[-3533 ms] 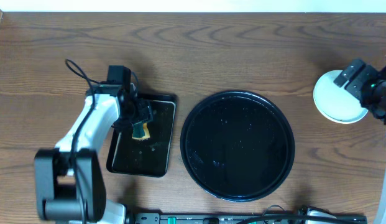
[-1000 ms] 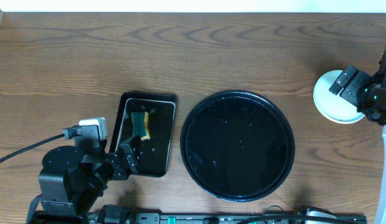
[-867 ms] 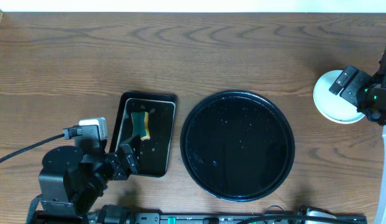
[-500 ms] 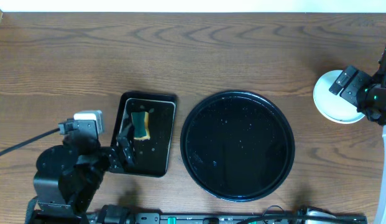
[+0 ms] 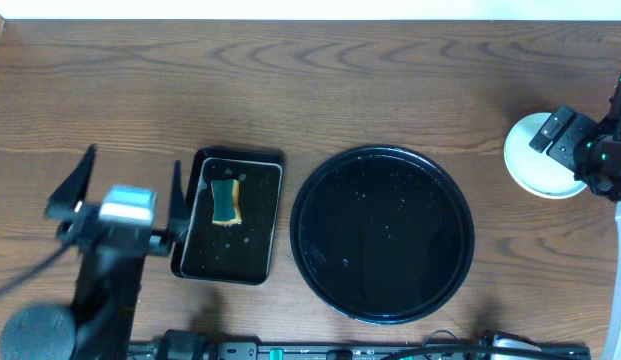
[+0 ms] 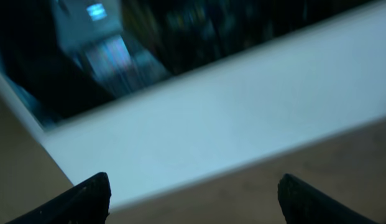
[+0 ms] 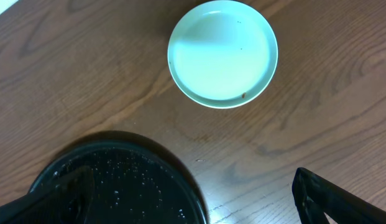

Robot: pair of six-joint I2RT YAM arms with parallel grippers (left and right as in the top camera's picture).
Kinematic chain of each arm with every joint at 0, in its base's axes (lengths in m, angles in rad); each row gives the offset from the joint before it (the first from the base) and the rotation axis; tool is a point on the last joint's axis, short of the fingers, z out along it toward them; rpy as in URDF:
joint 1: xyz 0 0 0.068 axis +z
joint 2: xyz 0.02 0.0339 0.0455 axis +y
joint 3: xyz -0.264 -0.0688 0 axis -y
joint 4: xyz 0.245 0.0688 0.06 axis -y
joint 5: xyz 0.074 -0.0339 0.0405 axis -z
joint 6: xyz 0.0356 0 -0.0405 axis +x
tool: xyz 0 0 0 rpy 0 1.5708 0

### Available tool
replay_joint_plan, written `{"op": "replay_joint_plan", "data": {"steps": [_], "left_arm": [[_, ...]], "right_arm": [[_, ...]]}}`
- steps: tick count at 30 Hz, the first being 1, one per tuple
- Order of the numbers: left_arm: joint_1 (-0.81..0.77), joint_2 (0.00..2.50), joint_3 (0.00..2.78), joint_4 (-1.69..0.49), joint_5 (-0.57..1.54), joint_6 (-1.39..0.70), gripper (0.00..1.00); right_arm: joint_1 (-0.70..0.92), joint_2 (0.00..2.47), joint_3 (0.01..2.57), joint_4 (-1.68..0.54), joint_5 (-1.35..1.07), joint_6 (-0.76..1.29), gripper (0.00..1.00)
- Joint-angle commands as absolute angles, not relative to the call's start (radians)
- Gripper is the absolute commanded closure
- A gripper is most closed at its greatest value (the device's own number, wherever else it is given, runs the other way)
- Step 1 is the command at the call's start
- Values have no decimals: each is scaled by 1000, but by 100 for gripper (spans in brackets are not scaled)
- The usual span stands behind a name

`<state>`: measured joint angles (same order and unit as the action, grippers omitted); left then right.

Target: Clean dirty plates on tray and stack at the side

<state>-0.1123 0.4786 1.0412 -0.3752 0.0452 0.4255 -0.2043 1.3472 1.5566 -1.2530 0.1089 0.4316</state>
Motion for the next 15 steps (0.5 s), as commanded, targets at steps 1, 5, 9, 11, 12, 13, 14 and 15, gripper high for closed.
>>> {"op": "replay_joint_plan", "data": {"steps": [1,5,9,11,12,13,14,15], "left_arm": [[-107,398,998,-344,36,482,14],[-105,281,910,-336,37,482,14],[-93,171,793,-338,37,474,14],[-90,125,729,-338,43,474,14],[-90,100,694,-337,48,470,14],[-90,80,668,-338,56,470,14],[-90,46,617,-336,68,471,14],[-90,26,587,-334,71,470,14]], "right_arm": [[-193,1339,1562,-1253,123,418,1],[-193,1339,1562,-1253,123,418,1],[-193,1339,1562,-1253,123,418,1],[-193,1339,1562,-1253,123,418,1],[-193,1339,1562,-1253,123,418,1],[-193,1339,1562,-1253,123,418,1],[-193,1339,1562,-1253,123,418,1],[-193,1339,1562,-1253,123,418,1]]}}
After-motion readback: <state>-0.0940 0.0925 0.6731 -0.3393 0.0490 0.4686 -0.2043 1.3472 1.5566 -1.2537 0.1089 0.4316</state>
